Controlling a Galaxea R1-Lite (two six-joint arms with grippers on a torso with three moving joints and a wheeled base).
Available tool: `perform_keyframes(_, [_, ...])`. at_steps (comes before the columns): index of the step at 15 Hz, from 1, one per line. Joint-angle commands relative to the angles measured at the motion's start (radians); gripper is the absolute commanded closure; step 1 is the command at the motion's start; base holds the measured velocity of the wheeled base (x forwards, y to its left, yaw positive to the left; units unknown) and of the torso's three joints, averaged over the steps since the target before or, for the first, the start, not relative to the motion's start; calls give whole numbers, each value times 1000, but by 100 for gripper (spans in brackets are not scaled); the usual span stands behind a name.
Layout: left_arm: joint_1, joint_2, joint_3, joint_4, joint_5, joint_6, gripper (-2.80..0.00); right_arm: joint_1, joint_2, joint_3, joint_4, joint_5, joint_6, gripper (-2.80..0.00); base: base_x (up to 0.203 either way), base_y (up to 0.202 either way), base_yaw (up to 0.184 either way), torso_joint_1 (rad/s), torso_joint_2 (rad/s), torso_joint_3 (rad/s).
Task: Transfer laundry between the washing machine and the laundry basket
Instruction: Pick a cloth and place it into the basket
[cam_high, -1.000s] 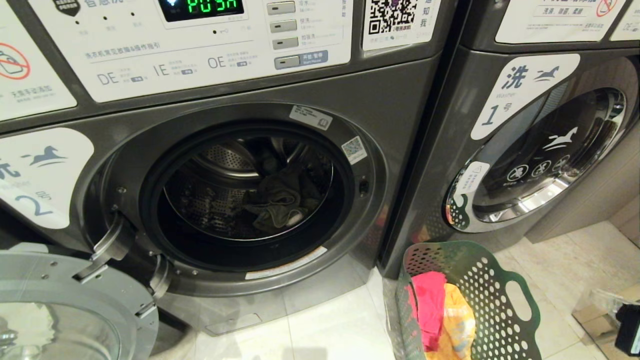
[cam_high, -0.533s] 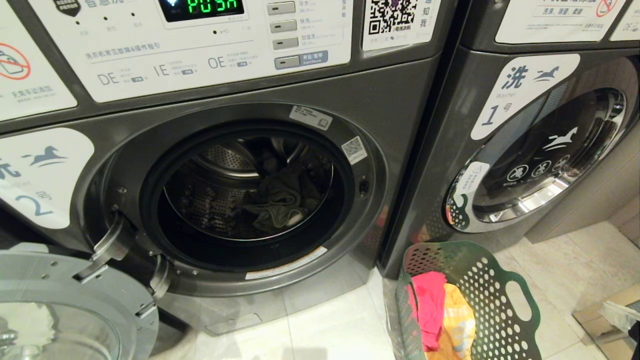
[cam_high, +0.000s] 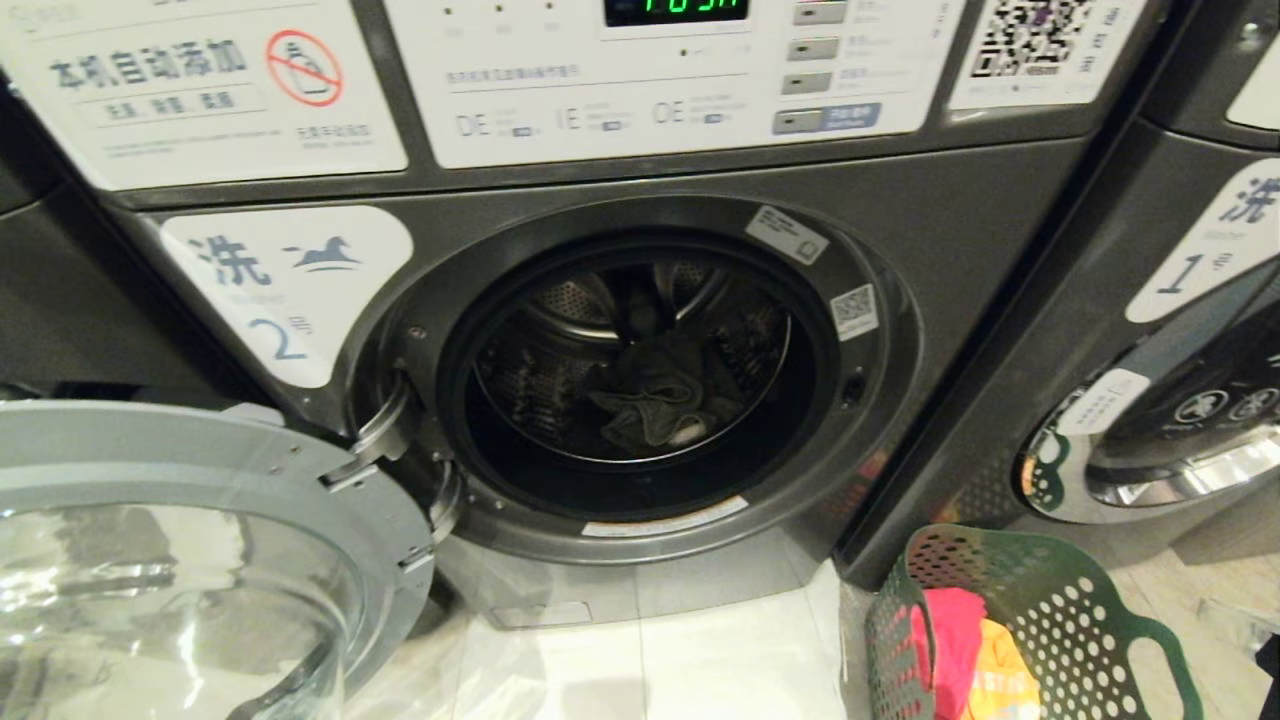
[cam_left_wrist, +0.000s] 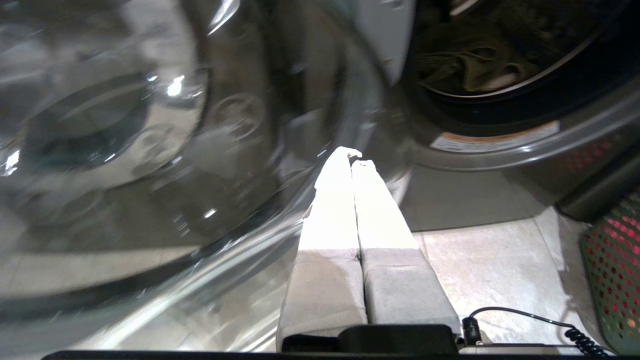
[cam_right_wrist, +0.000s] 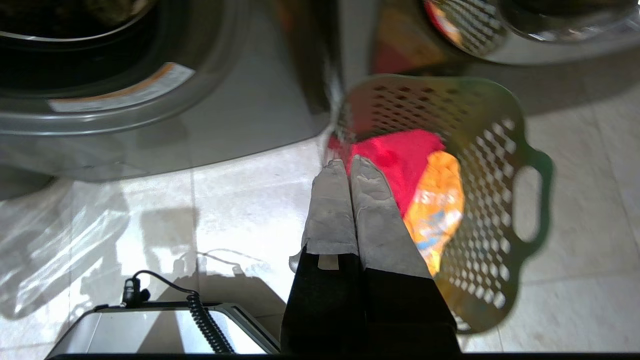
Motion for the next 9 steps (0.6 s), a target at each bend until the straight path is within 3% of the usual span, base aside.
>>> perform_keyframes(1, [-1,-1,11,1,0,0,0,0,6,0,-2,0,1,0,2,-9,176,7,4,3])
perform_keyframes(9, [-1,-1,11,0,0,0,0,5,45,16,-2,0,3,0,2,-8,178,4,3,1])
